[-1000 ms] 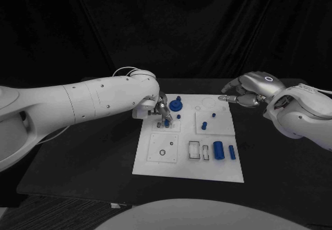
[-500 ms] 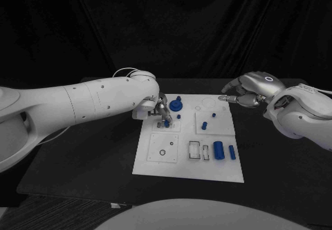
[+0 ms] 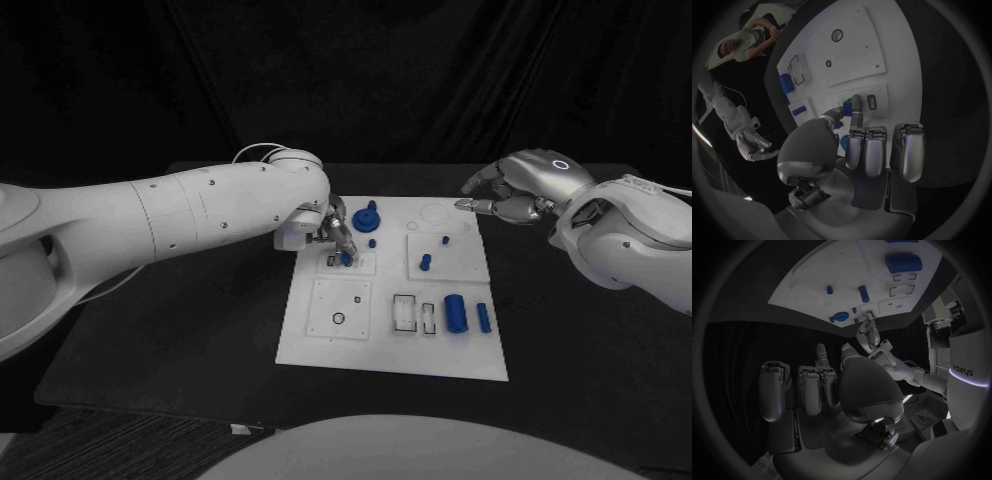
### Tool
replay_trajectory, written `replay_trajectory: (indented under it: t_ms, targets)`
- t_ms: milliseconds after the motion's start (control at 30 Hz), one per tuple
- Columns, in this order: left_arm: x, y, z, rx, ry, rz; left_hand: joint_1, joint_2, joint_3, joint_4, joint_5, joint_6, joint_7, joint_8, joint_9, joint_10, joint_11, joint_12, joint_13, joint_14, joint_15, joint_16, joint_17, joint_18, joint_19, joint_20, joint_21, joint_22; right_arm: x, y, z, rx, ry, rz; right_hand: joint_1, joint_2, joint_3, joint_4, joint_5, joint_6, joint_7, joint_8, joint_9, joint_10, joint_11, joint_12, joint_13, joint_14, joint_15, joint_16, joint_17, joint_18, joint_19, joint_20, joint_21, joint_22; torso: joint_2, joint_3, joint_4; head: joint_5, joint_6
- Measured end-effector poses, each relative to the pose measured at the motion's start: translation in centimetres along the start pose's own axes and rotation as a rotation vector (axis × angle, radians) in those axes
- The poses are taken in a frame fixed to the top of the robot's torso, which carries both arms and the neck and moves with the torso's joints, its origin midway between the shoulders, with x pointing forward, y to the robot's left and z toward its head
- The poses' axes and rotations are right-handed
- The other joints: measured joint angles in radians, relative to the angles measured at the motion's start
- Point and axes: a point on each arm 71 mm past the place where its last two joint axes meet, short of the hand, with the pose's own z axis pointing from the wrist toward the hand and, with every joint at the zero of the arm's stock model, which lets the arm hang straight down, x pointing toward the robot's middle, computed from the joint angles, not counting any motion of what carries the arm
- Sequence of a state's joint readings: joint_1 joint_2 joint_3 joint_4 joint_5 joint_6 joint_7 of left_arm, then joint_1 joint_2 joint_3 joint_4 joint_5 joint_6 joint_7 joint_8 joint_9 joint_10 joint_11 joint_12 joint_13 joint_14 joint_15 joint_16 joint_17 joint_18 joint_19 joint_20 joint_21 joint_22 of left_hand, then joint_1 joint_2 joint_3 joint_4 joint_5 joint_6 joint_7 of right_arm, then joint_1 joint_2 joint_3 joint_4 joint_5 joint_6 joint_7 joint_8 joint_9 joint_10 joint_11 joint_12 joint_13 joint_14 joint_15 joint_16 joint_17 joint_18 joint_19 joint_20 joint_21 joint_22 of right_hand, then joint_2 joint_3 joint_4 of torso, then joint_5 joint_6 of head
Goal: Assemble the parts on the task board
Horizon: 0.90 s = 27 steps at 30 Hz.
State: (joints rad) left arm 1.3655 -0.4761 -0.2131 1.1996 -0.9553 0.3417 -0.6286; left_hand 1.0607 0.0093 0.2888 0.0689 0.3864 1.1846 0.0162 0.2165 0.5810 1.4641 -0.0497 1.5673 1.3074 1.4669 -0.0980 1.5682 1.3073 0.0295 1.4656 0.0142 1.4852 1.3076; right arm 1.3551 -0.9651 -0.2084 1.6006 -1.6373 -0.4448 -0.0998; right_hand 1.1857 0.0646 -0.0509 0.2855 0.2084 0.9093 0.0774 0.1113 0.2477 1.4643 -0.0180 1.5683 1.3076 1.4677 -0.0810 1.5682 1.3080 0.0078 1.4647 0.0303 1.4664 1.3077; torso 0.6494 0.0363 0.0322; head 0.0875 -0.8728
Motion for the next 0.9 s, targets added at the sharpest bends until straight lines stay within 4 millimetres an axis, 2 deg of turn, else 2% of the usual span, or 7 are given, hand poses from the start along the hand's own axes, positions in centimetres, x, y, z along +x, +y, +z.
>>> replay_trajectory:
  t_ms: [900]
  targets:
    - [0.15,-0.25,0.27,0.006,0.003,0.0,0.0,0.0,0.008,0.003,0.0,-0.009,0.001,-0.008,0.003,-0.002,0.002,0.0,0.0,0.0,0.0,0.0,0.0,0.0,0.0,0.0,-0.004,0.0,0.01,0.05,0.02,-0.001,0.0,0.0,0.0,0.0,0.0,0.0,0.0,0.0,0.0,0.0,0.0,0.0,0.0,0.0,0.0,0.0,0.0,0.0,0.0,0.0,0.0,0.0,0.0,0.0,0.0,0.0,-0.0002,0.001,0.0]
